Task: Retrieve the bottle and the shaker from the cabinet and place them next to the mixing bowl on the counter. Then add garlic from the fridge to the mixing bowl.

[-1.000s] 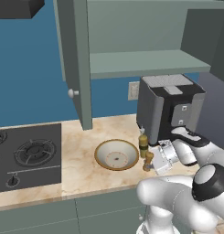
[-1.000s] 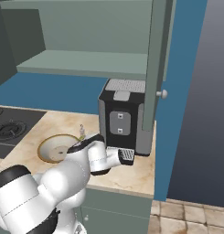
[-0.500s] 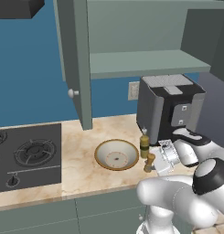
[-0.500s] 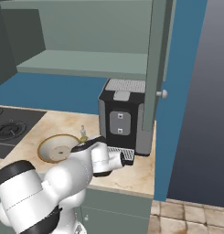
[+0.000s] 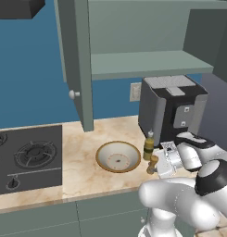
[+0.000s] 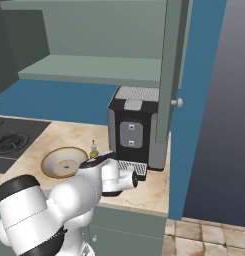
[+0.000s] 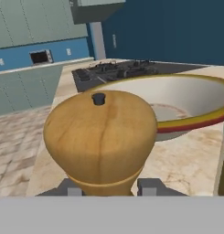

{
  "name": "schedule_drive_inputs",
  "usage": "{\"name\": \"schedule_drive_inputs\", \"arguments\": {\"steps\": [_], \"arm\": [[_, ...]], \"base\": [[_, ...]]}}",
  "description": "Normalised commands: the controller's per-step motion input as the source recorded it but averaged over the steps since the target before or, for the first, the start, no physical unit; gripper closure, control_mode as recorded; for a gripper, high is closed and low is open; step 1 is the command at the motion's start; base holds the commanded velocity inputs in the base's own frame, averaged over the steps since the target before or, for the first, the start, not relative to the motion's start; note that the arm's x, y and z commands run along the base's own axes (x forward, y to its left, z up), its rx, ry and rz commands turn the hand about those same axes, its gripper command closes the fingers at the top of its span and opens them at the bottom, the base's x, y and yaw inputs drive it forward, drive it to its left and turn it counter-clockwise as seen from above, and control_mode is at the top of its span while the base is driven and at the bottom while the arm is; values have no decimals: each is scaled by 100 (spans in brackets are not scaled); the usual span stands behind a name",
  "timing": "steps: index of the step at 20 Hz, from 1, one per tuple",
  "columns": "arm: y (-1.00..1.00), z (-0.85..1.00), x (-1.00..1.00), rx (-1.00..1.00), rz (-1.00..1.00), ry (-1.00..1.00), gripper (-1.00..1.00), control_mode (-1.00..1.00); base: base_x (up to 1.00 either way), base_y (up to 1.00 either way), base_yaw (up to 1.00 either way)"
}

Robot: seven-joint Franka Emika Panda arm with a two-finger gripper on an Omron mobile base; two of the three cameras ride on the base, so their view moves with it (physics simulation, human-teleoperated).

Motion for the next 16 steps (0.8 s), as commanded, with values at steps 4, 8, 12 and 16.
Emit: {"name": "schedule_drive_inputs", "arguments": {"steps": [4, 8, 12, 16], "arm": [[4, -13, 0, -1, -13, -1, 100, -100], [7, -14, 3, -1, -11, 0, 100, -100], [10, -16, 3, 0, -5, 0, 100, -100], [7, -27, 4, 0, -4, 0, 100, -100]], "base": [[0, 0, 0], [0, 0, 0], [0, 0, 0], [0, 0, 0]]}}
